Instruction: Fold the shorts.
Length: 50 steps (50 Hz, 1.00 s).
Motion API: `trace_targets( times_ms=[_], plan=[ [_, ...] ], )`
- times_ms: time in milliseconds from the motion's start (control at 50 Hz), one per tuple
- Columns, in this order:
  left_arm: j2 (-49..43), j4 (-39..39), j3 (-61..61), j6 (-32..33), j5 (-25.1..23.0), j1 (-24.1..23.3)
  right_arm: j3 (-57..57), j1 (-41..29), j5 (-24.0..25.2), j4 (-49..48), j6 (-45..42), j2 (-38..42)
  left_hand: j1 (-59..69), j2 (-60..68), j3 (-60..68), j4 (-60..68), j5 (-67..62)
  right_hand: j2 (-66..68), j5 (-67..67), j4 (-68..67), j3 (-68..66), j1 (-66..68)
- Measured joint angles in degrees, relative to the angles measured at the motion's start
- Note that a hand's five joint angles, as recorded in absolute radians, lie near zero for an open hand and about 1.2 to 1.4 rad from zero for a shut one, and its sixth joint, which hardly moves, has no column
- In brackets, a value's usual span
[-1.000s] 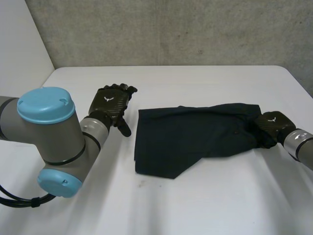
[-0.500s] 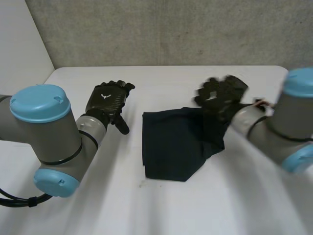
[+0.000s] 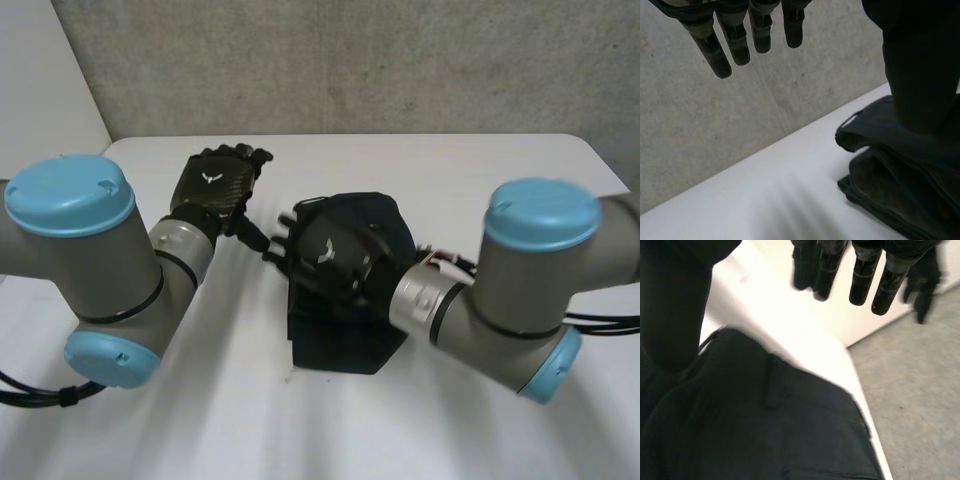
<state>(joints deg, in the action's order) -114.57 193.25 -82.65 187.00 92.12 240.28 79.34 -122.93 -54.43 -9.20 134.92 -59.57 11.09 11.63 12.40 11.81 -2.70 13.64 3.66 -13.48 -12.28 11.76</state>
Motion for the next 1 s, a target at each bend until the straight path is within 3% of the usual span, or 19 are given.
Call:
trace_targets(
  times_ms=[60,140,200,220,380,600,780,1000],
  plan=[
    [-0.15,0.02,2.02,-0.04,0.03,-0.07,-0.39,1.12,-1.20,-0.84,10.17,-2.83,0.00,0.00,0.00,0.00,0.00,-1.65,0.00,0.01,0.02,0.00],
    [-0.66,0.03,5.07,-0.24,0.04,-0.50,-1.29,2.63,-3.99,-1.22,17.34,-4.30,0.00,0.00,0.00,0.00,0.08,-1.65,0.00,0.00,0.02,-0.39],
    [-0.94,-0.01,5.85,-0.34,0.04,-0.68,-2.42,4.31,-7.62,-1.12,23.00,-5.05,0.00,0.00,0.00,0.00,0.07,-1.65,0.00,0.00,0.02,-0.94],
    [-2.35,-0.09,8.43,-0.90,-0.10,-1.68,-3.94,6.01,-12.13,-0.27,27.78,-5.19,0.00,0.00,0.00,0.00,0.07,-1.65,0.00,0.00,0.02,-0.94],
    [-10.57,-1.60,18.46,-2.78,-0.60,-6.38,-10.12,9.27,-19.29,6.29,32.99,-1.24,0.00,0.00,0.00,0.00,0.08,-1.65,0.00,0.00,0.02,-0.94],
    [-22.98,-10.16,31.43,-2.91,-0.54,-8.33,-17.66,10.52,-17.76,12.37,37.99,7.36,0.00,0.00,0.00,0.00,0.08,-1.65,0.00,0.00,0.02,-0.94],
    [-27.23,-16.37,33.05,-2.26,0.29,-7.86,-20.29,10.24,-16.56,14.85,38.93,12.53,0.00,0.00,0.00,0.00,0.08,-1.65,0.00,0.00,0.02,-0.94],
    [-29.23,-22.62,31.98,4.10,6.79,-7.67,-23.86,10.10,-16.83,18.69,35.70,19.88,-0.47,0.00,0.00,0.00,0.08,-1.66,0.00,0.00,0.34,-1.73]
  ],
)
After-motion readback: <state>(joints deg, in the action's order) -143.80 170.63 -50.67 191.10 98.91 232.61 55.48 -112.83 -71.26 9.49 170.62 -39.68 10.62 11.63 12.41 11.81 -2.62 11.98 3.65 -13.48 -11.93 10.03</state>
